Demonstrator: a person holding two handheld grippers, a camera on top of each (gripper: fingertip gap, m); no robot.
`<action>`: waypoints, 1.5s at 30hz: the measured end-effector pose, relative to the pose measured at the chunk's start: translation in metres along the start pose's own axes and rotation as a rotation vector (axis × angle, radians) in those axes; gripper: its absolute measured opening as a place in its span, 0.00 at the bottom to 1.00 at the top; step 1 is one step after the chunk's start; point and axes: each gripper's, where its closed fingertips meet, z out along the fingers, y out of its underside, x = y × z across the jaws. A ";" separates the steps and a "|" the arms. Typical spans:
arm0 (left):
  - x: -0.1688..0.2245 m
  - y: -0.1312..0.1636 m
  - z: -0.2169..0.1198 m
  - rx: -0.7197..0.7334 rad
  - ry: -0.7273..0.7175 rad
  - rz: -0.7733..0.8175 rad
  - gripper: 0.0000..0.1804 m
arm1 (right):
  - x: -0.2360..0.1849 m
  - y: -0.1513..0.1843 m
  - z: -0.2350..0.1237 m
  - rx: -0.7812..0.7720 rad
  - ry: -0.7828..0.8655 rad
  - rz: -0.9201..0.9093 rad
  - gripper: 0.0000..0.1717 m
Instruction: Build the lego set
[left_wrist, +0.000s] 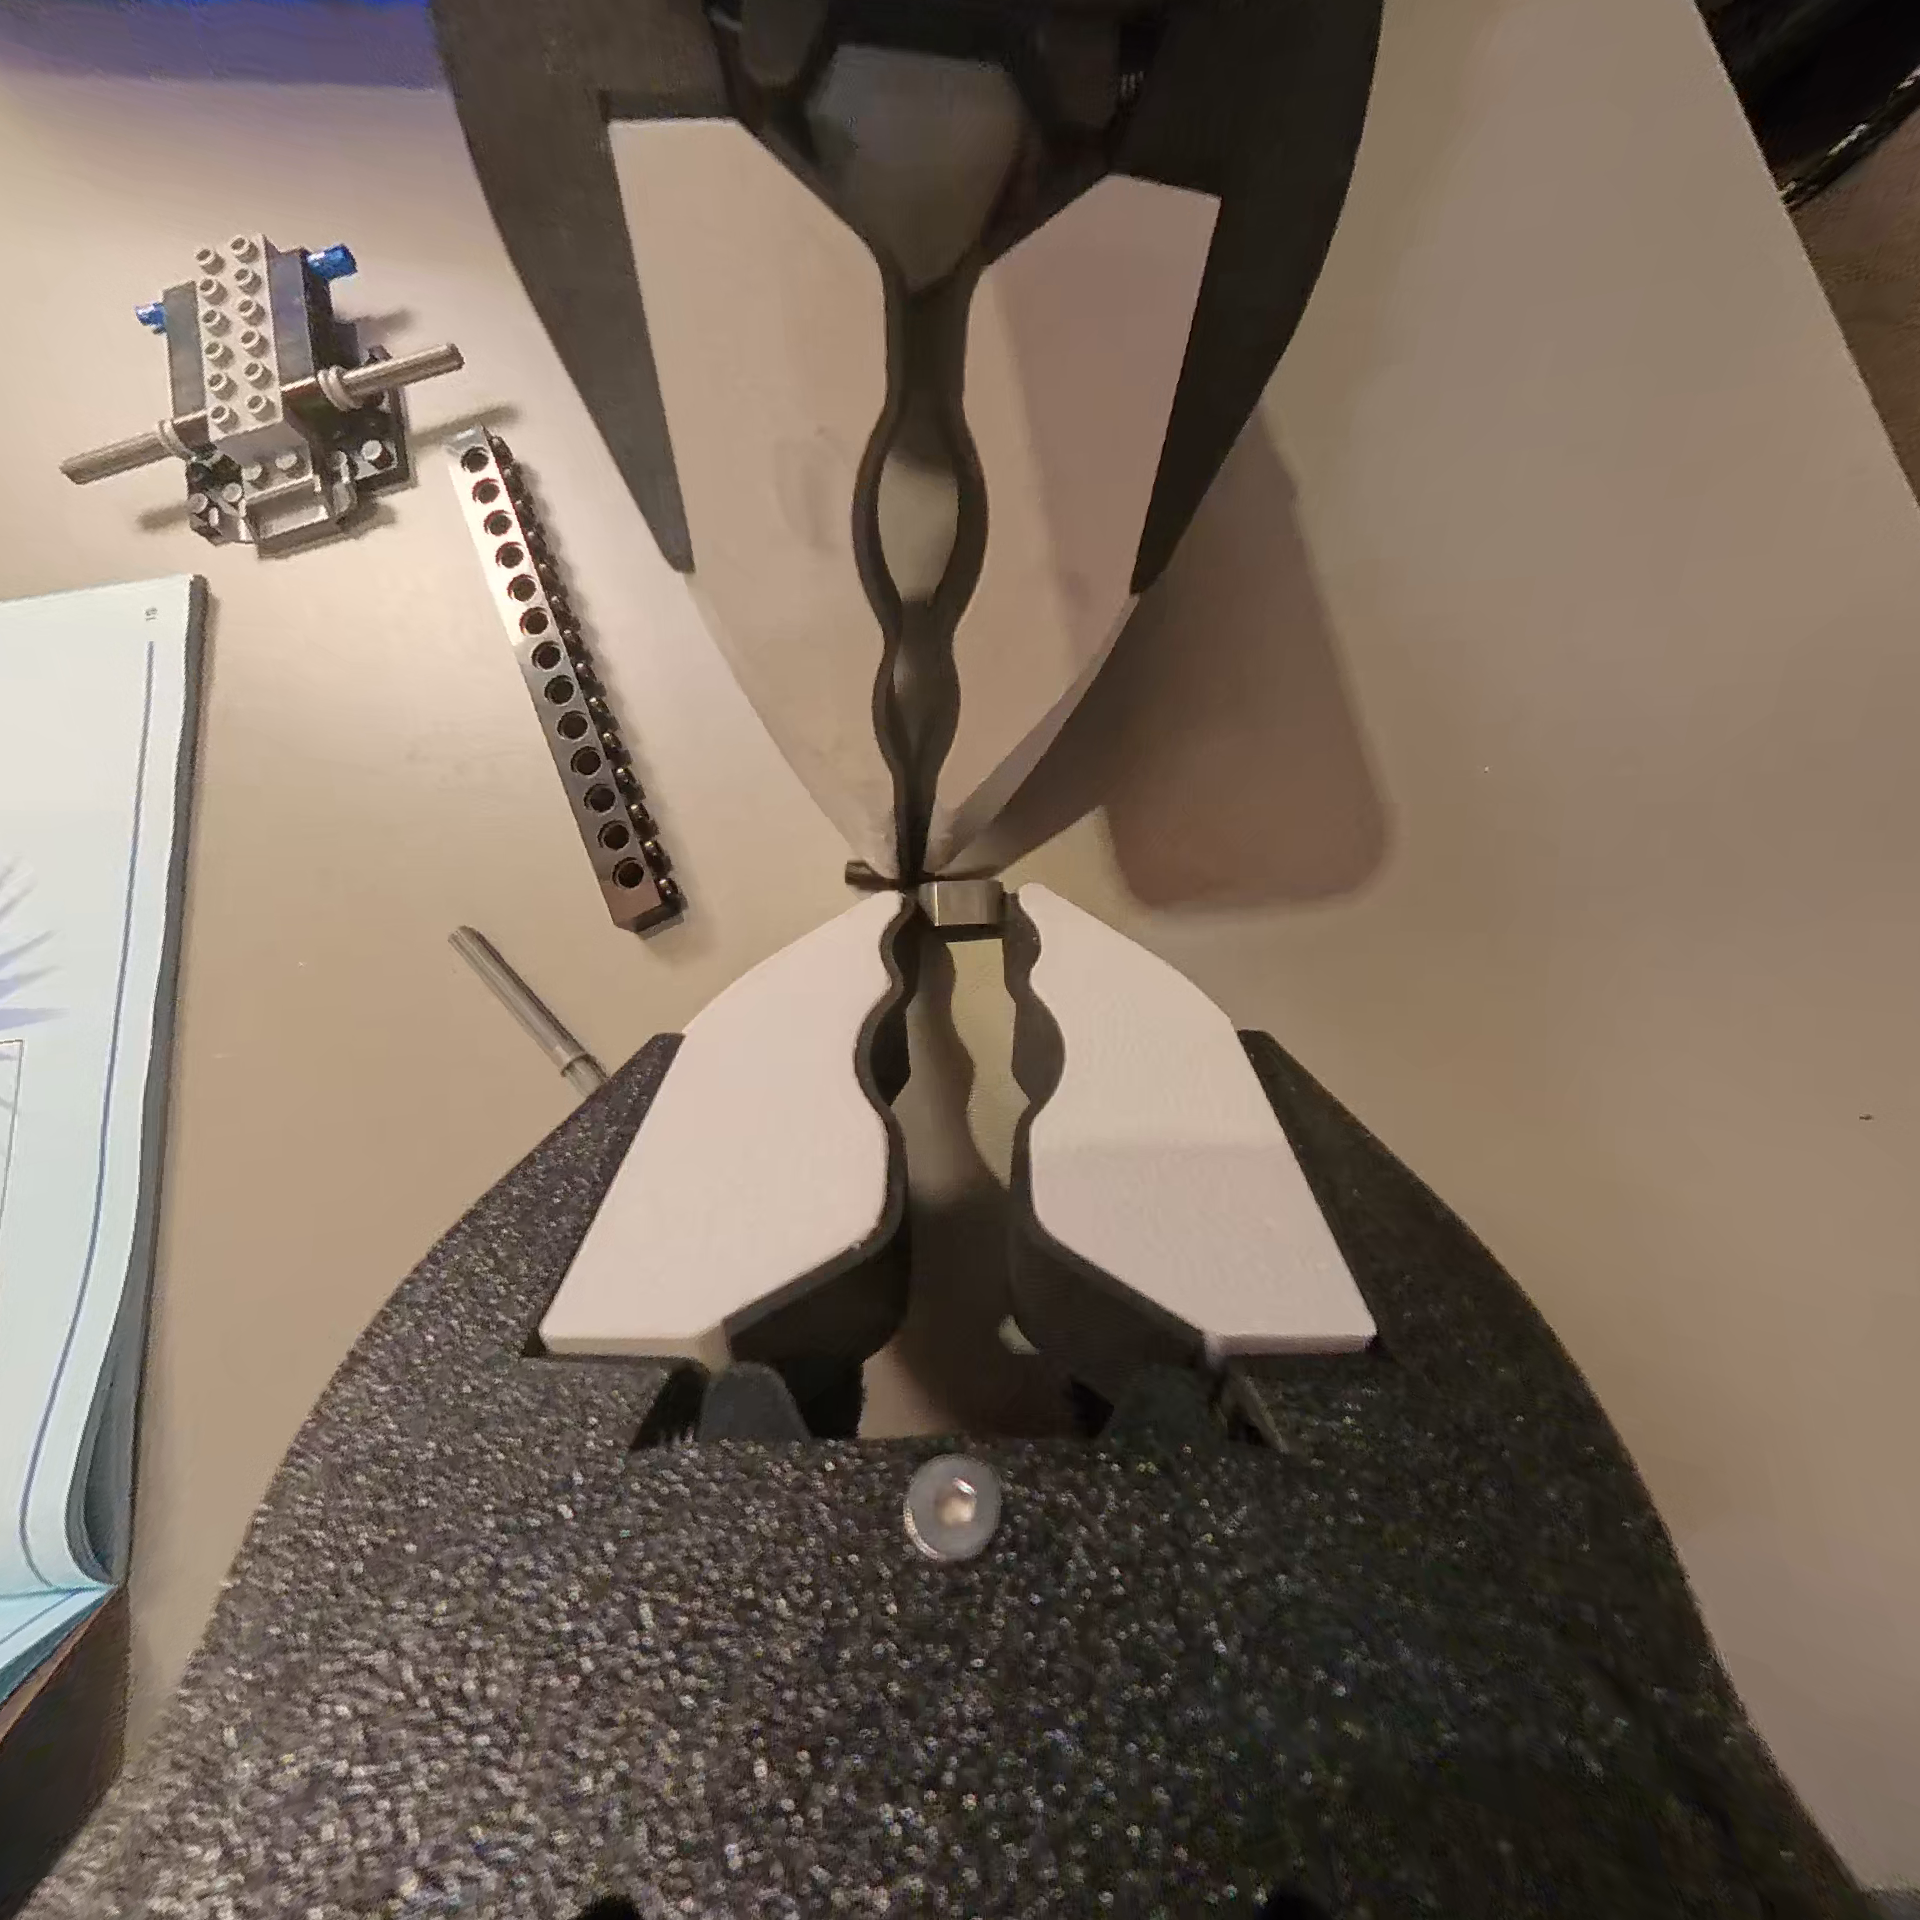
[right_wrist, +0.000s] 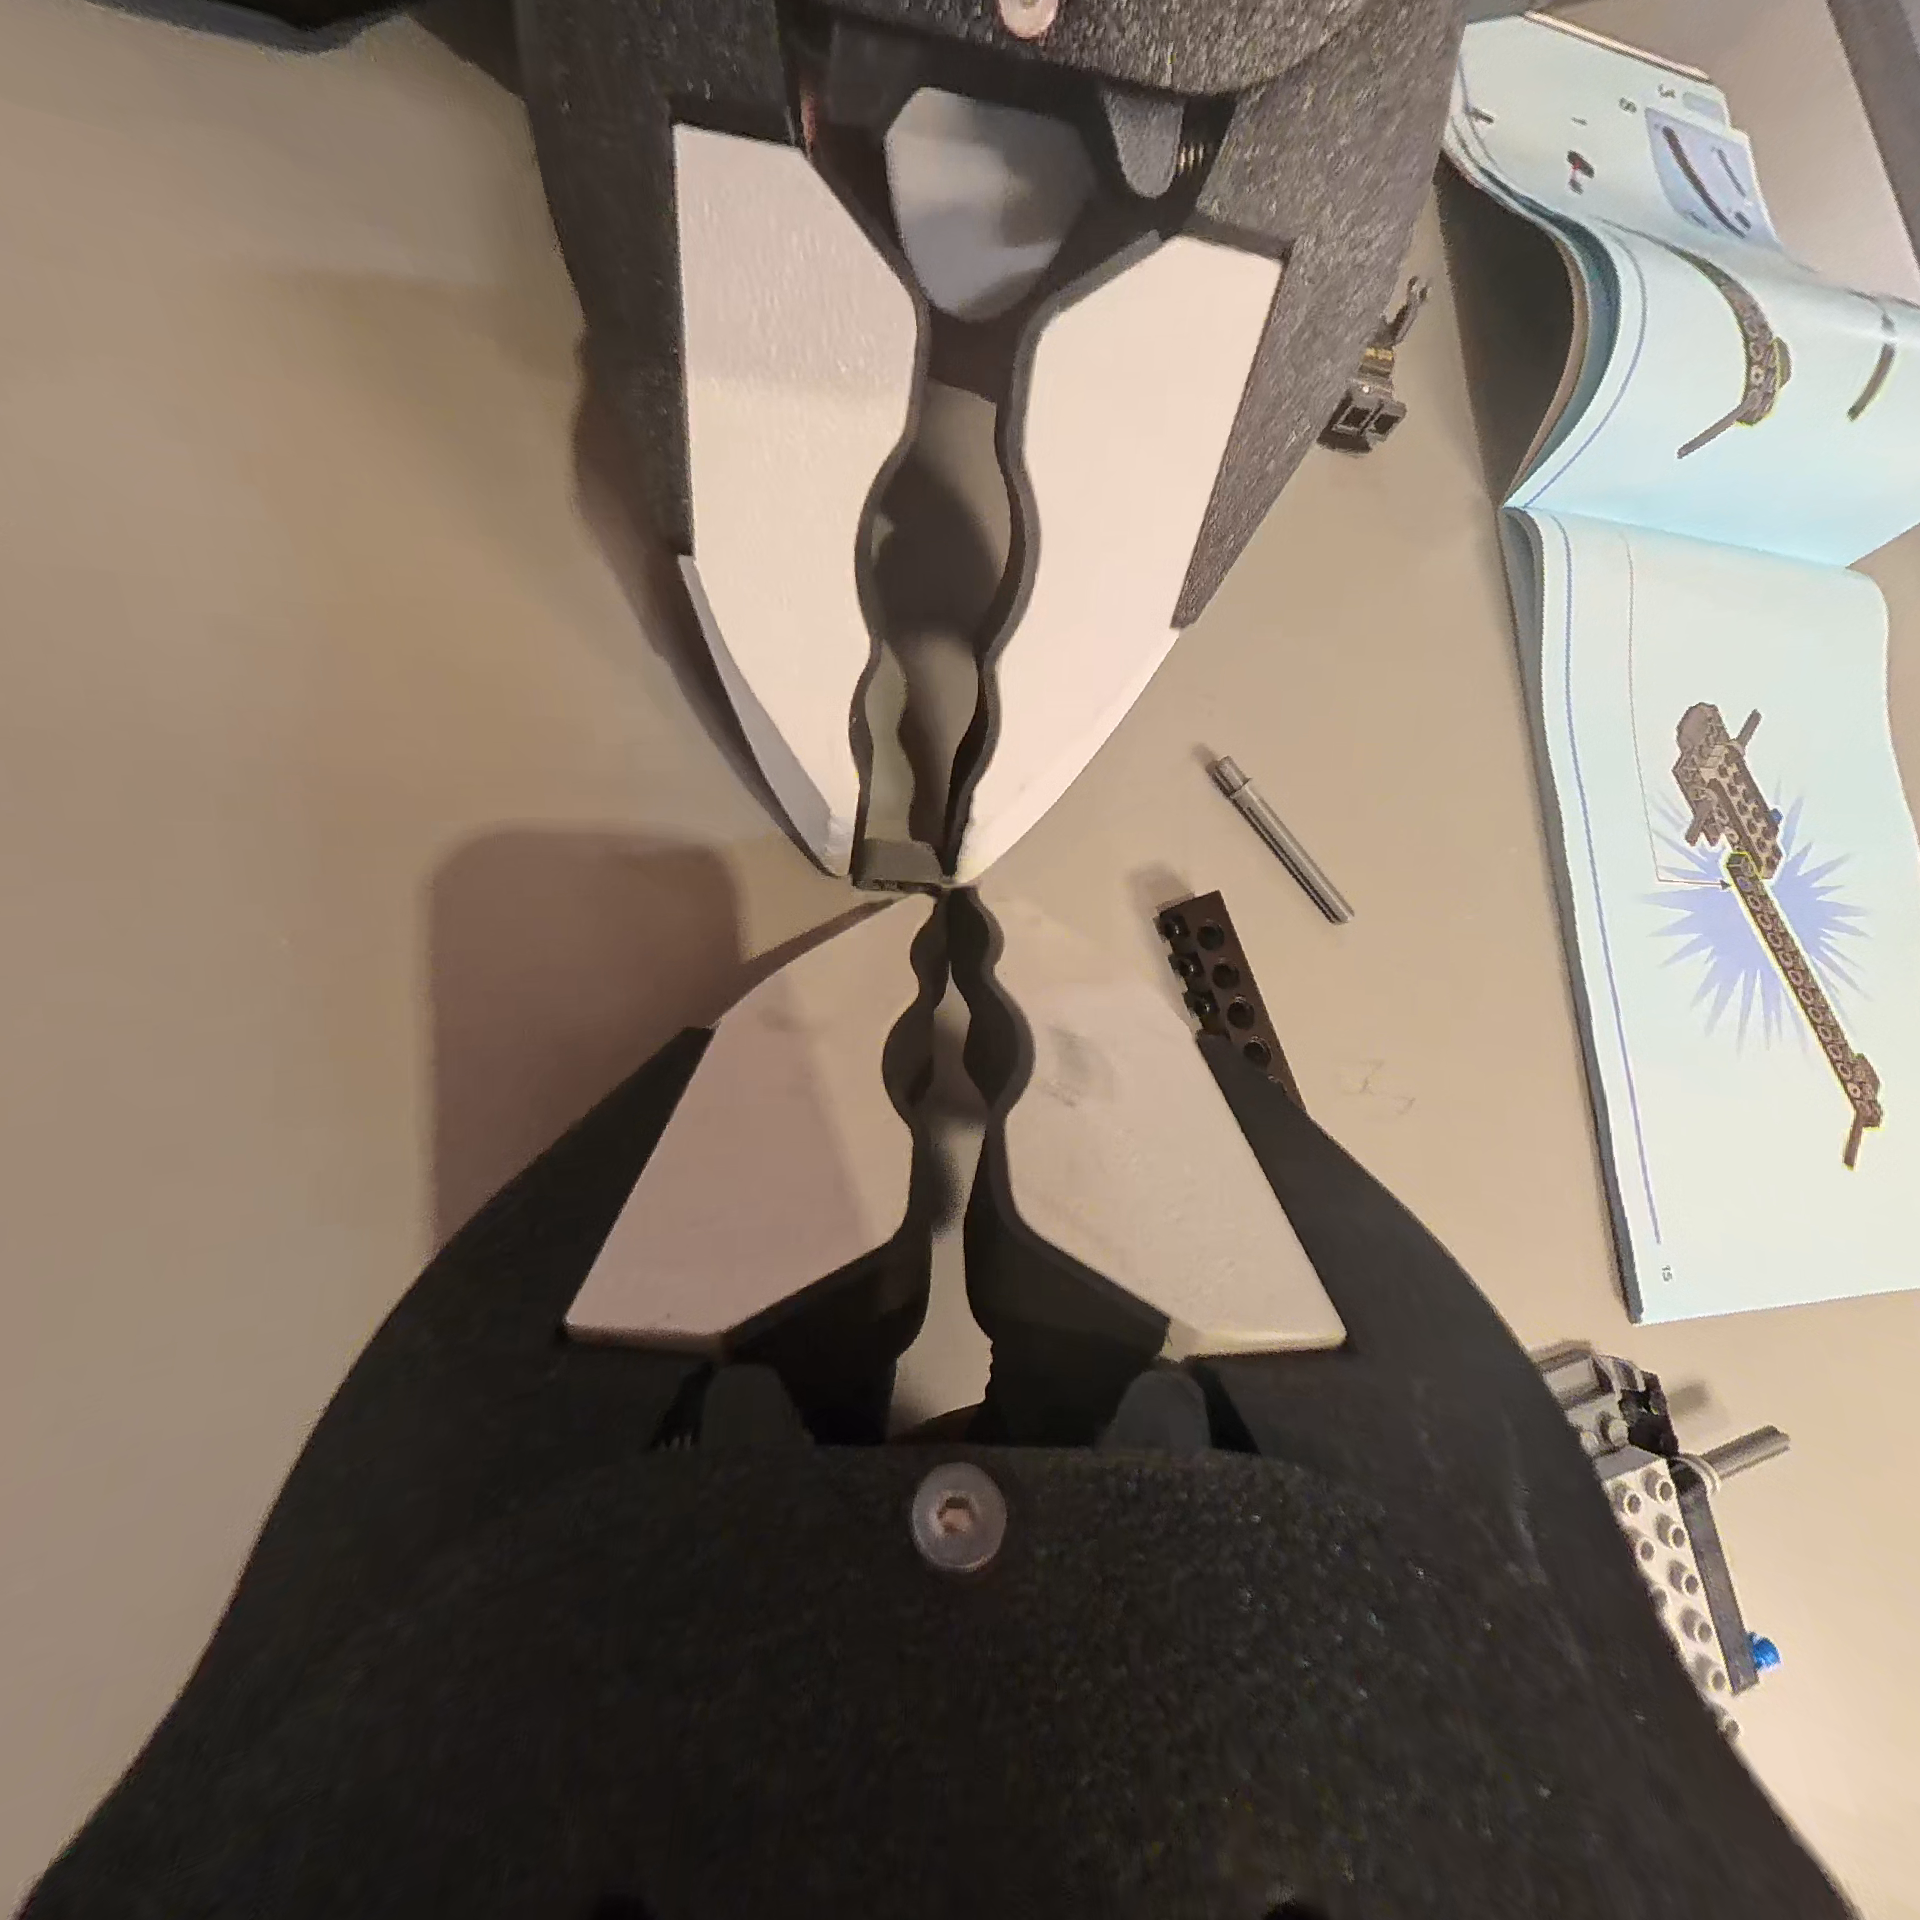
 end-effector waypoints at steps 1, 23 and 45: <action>0.000 0.000 0.000 0.000 -0.001 0.000 0.08 | 0.000 0.000 0.000 -0.005 0.008 0.002 0.00; -0.022 -0.032 -0.042 0.379 0.061 -0.279 0.08 | 0.024 -0.036 -0.032 0.261 0.418 -0.335 0.08; -0.018 -0.038 -0.040 0.410 0.146 -0.380 0.10 | 0.020 -0.048 -0.034 0.266 0.578 -0.606 0.05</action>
